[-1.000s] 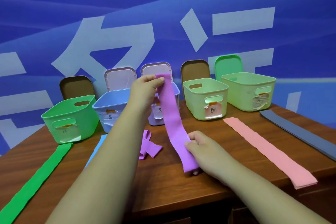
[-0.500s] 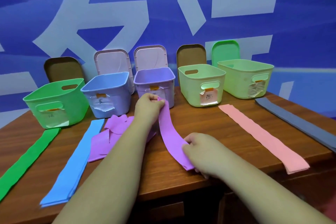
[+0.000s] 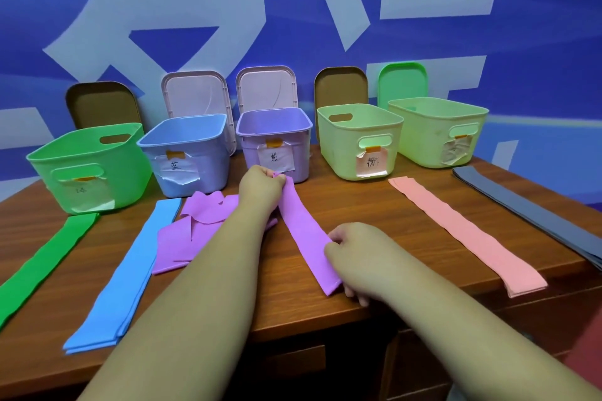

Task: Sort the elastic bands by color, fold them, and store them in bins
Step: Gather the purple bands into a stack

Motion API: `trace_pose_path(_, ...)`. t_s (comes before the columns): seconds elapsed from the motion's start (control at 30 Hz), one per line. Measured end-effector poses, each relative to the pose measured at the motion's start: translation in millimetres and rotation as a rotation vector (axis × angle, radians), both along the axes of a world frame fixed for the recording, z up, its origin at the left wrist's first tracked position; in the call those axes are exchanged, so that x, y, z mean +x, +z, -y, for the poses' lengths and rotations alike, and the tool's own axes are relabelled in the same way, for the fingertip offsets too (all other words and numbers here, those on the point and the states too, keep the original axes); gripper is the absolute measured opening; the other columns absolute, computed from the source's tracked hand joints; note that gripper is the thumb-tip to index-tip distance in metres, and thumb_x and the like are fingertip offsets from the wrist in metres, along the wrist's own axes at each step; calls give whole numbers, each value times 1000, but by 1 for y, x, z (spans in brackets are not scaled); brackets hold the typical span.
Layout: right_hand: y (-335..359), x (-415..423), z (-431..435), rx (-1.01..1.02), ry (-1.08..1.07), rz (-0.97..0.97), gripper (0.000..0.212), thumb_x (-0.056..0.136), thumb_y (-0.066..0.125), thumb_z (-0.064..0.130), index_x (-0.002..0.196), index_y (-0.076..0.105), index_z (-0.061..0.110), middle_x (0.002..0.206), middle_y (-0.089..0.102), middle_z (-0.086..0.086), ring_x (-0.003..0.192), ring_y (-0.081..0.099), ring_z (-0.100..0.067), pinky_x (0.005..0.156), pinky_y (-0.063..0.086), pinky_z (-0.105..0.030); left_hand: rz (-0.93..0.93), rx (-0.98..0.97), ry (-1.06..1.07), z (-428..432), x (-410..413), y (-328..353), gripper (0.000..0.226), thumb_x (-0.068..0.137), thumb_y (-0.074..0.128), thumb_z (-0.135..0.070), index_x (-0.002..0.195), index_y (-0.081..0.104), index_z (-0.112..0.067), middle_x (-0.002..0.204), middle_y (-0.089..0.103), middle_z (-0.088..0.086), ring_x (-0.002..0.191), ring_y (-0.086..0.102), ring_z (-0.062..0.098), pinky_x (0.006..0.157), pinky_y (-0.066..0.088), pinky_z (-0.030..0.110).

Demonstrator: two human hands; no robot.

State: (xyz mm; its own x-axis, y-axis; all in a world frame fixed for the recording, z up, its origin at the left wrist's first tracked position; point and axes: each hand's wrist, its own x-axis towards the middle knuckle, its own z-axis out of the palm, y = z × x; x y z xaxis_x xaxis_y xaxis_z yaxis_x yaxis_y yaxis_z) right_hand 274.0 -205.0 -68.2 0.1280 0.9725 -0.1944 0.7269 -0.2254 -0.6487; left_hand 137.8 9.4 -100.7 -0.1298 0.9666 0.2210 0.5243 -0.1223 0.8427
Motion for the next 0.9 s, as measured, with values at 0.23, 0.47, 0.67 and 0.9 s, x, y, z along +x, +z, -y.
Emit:
trace_pose_path(0.23, 1, -10, 12, 51, 17, 560, 58, 94, 46, 68, 133, 59, 27, 126, 58, -3, 114, 61, -27, 87, 49, -41, -179, -17, -4, 13, 1, 9, 14, 91, 56, -5, 78, 59, -7, 71, 56, 11, 63, 51, 25, 38, 33, 28)
trace_pose_path(0.47, -5, -26, 19, 88, 12, 532, 53, 94, 54, 55, 131, 51, 17, 129, 49, -6, 118, 58, -31, 87, 46, -42, -178, -10, 13, 19, 0, 14, 32, 93, 53, 0, 116, 70, -14, 113, 63, 8, 90, 56, 27, 45, 40, 29)
trace_pose_path(0.67, -7, -31, 19, 93, -11, 536, 48, 95, 53, 50, 129, 49, 15, 126, 47, -6, 113, 61, -32, 79, 41, -39, -79, -28, 39, 16, -1, 12, 26, 98, 58, -5, 114, 72, -20, 111, 68, 9, 68, 63, 24, 28, 41, 21)
trace_pose_path(0.9, -5, -28, 17, 89, 7, 516, 52, 95, 52, 57, 128, 51, 16, 125, 49, -5, 112, 61, -31, 80, 42, -40, -103, 13, 35, 14, 1, 11, 30, 93, 62, -2, 115, 72, -20, 115, 67, 3, 81, 64, 24, 49, 54, 32)
